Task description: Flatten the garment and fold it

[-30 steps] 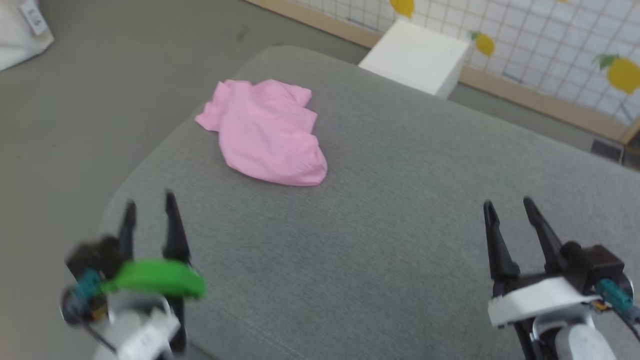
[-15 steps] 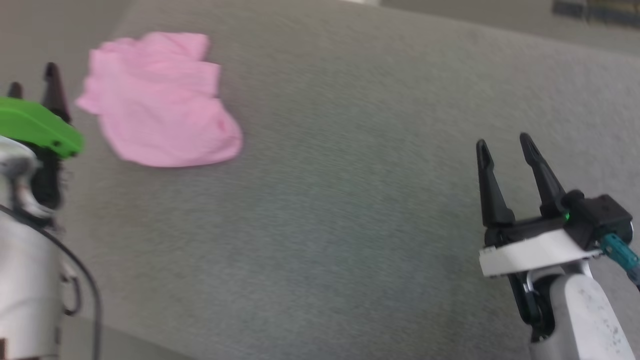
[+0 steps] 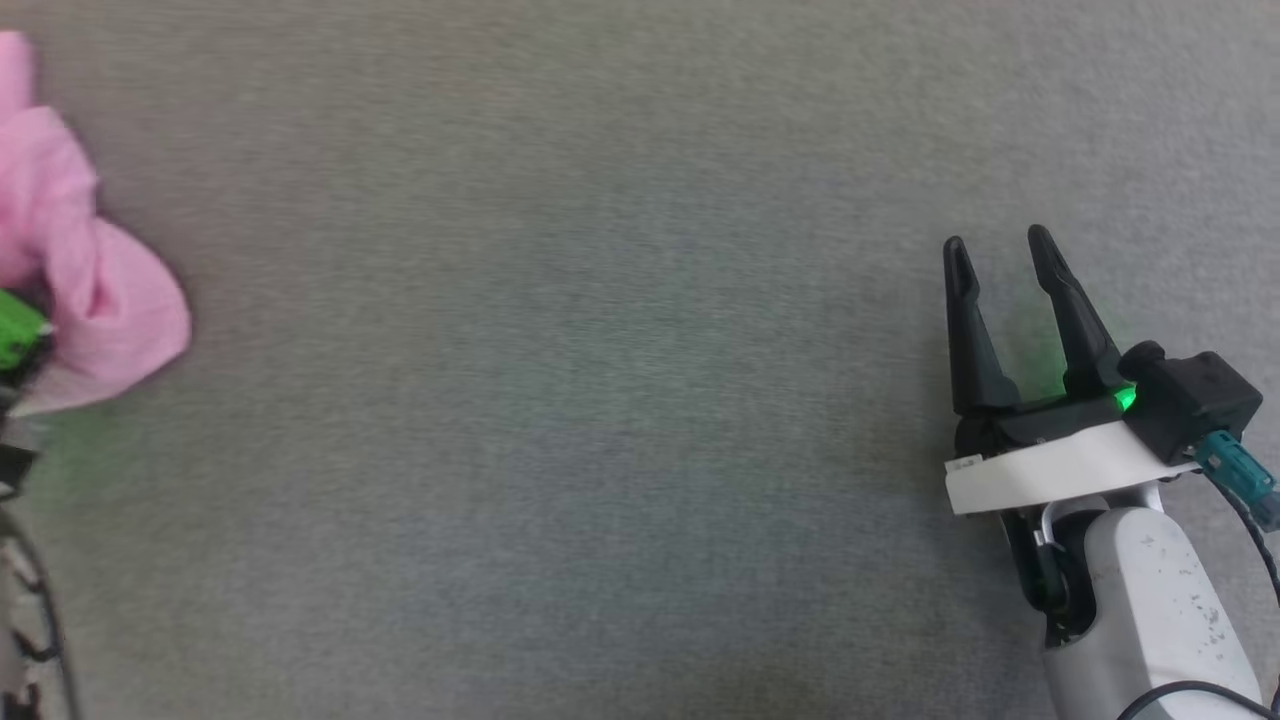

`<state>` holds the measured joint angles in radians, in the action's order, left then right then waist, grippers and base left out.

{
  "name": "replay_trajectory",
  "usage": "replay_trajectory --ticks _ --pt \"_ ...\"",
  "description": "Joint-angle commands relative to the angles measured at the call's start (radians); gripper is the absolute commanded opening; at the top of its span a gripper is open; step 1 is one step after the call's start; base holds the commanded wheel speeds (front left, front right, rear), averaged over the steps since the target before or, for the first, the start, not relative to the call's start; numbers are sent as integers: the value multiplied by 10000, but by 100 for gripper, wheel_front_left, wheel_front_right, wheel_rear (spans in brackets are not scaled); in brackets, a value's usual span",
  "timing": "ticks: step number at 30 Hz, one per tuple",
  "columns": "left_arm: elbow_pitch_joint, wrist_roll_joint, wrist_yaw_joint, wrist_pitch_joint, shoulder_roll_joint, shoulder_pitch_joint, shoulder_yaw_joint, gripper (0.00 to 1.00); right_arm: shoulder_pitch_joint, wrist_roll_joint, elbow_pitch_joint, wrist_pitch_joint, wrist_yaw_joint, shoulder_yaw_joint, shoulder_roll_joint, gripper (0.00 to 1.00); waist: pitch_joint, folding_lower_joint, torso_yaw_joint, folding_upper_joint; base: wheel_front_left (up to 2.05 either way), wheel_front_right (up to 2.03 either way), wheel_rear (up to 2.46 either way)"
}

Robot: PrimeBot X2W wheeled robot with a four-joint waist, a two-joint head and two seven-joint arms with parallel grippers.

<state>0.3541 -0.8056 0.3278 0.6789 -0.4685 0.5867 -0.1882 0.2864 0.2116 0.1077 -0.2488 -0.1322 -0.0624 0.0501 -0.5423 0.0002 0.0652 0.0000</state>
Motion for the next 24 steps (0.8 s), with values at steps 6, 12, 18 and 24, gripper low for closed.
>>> replay_trajectory --ticks 6,12,18,24 --pt "-503 -114 216 540 -70 -979 22 0 184 103 172 -125 15 -44 1 100 -462 -2 -754 0 0 0 0" --pt "-1094 1156 -448 -2573 -494 -820 -130 0 -102 47 275 -127 15 93 1 100 622 -2 -375 0 0 0 0" --pt "-1344 2740 -1038 -6654 -627 -300 120 0 -782 35 508 -128 15 319 1 100 2189 -2 -74 0 0 0 0" --pt "-1642 3615 -1837 -8529 -271 488 1368 0 -1487 90 639 -129 15 571 1 100 3691 -2 -22 0 0 0 0"
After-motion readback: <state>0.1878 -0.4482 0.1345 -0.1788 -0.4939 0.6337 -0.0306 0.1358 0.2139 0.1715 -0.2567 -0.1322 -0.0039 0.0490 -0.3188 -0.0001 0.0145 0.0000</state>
